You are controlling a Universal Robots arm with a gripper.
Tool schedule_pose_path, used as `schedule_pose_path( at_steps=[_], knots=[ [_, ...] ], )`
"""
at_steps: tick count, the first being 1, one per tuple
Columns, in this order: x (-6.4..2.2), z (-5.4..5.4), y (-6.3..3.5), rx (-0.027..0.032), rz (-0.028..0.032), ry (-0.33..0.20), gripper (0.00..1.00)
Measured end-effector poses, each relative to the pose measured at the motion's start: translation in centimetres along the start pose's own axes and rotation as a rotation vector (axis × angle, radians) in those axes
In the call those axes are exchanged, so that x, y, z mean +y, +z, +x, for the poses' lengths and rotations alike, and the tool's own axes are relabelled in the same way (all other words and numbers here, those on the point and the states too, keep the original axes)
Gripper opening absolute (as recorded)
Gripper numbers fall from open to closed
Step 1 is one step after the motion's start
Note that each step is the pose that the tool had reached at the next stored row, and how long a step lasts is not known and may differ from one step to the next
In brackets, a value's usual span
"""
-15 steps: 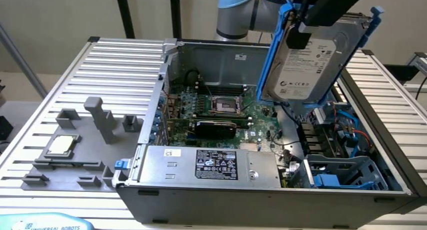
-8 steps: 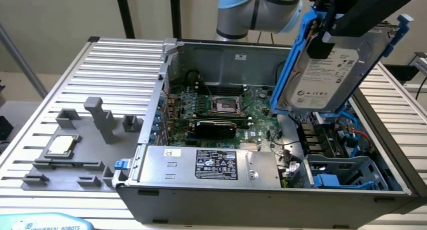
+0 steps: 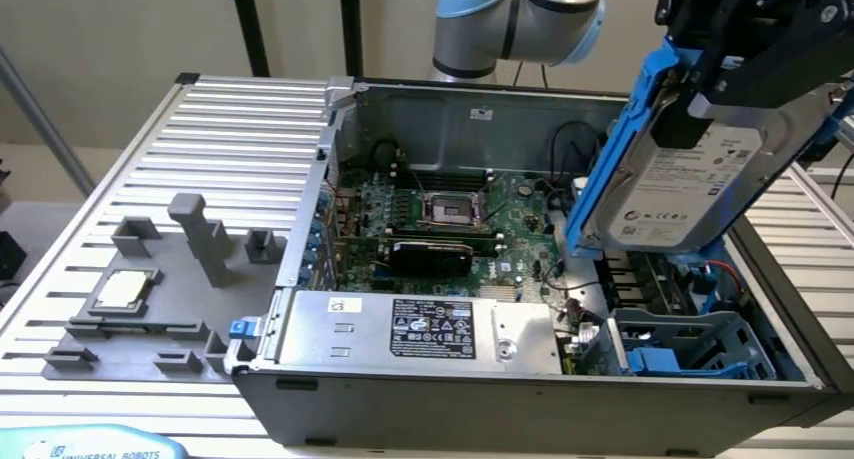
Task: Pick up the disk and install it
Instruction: 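Pick up the disk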
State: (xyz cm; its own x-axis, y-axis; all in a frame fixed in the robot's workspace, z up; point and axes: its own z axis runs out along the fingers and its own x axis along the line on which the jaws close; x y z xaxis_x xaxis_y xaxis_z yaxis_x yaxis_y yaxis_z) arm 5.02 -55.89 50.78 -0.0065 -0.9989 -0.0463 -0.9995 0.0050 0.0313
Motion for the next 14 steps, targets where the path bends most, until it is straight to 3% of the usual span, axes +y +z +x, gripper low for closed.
schedule_pose_path(
  at_steps=[8, 14],
  knots=[
    [-1.74, 2.7, -0.03, 0.0001, 0.0, 0.0, 0.33],
    [-4.38, 3.1, 0.86, -0.0002, 0.0, 0.0, 0.33]
  ],
)
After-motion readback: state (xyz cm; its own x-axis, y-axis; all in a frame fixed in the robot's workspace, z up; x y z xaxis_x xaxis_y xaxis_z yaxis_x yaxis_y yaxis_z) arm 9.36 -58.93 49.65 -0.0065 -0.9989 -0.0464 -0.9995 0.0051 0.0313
